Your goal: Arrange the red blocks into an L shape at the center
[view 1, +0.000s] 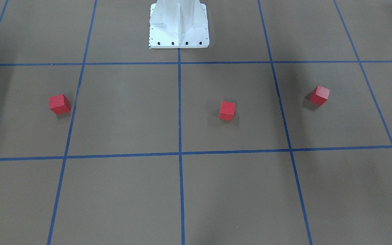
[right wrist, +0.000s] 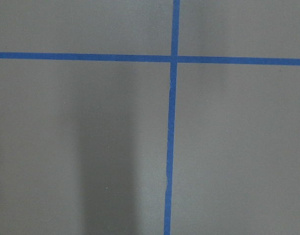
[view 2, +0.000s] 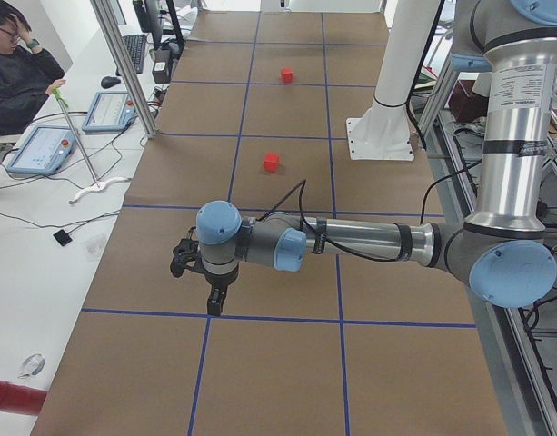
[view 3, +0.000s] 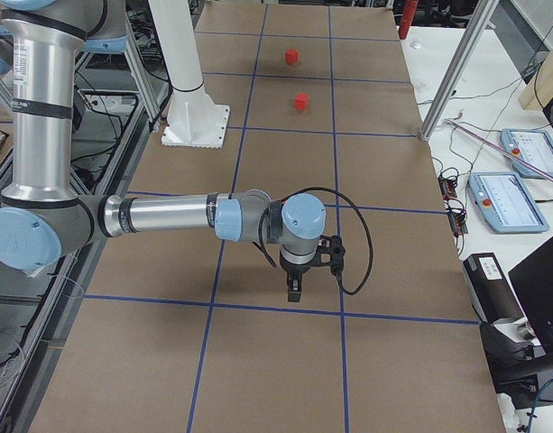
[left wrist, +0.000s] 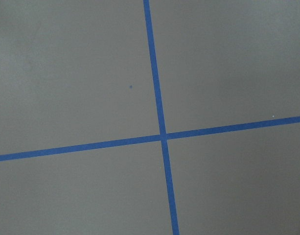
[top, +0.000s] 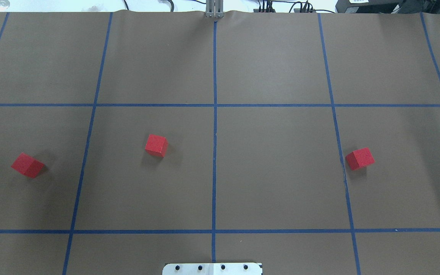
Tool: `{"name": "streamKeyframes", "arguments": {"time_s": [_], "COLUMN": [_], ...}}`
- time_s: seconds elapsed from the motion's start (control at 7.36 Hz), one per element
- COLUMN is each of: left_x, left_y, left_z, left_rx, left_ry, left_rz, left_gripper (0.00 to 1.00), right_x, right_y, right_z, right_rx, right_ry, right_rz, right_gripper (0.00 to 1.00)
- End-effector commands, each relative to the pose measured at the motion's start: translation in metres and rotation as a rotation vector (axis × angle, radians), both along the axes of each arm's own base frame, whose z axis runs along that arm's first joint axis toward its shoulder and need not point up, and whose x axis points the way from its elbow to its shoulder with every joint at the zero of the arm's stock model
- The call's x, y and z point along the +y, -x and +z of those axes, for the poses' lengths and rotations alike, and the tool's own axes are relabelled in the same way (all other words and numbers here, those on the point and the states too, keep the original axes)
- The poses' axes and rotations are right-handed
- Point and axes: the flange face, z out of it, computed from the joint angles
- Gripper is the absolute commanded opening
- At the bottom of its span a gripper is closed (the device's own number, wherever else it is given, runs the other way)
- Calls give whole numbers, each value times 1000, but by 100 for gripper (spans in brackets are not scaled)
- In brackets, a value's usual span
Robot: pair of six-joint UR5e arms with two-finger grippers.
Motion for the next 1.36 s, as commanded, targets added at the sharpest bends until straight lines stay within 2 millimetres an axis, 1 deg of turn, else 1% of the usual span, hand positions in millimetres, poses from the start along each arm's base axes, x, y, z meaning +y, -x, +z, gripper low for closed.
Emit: {"name": "streamKeyframes", "arguments": {"time_s": [0.0,0.14,0.27,0.41,0.54,0.68,0.82,0.95,1.09,1.22], "left_x": [-38,-53,-67,-87,-93,-76,-51,-12,11,34], "left_y": [-40,-79,-122,-155,-177,-226,-270,-335,-389,-435], "left_z": [-68,-99,-132,-166,-207,-247,-293,-320,-349,-365], "left_rx": [38,83,103,129,171,206,187,163,170,176], "left_ry": [-62,-7,-23,54,95,93,1,-77,-95,-105], "left_rz": [-21,-60,-18,-74,-126,-100,-111,-72,-90,-86], "left_gripper": [100,100,100,100,100,100,100,100,100,100], "right_x": [-3,-4,-5,-6,-8,-9,-9,-13,-27,-37], "right_y": [0,0,0,0,0,0,0,0,0,-1], "right_z": [-3,-5,-7,-12,-14,-15,-17,-22,-35,-39], "right_rx": [0,0,0,-2,0,0,0,-2,3,21], "right_ry": [-9,-16,-22,-32,-39,-42,-40,-47,-84,-77], "right_rz": [-1,-3,-5,-6,-7,-8,-1,2,0,14], "right_gripper": [99,99,99,99,99,99,99,99,99,99]}}
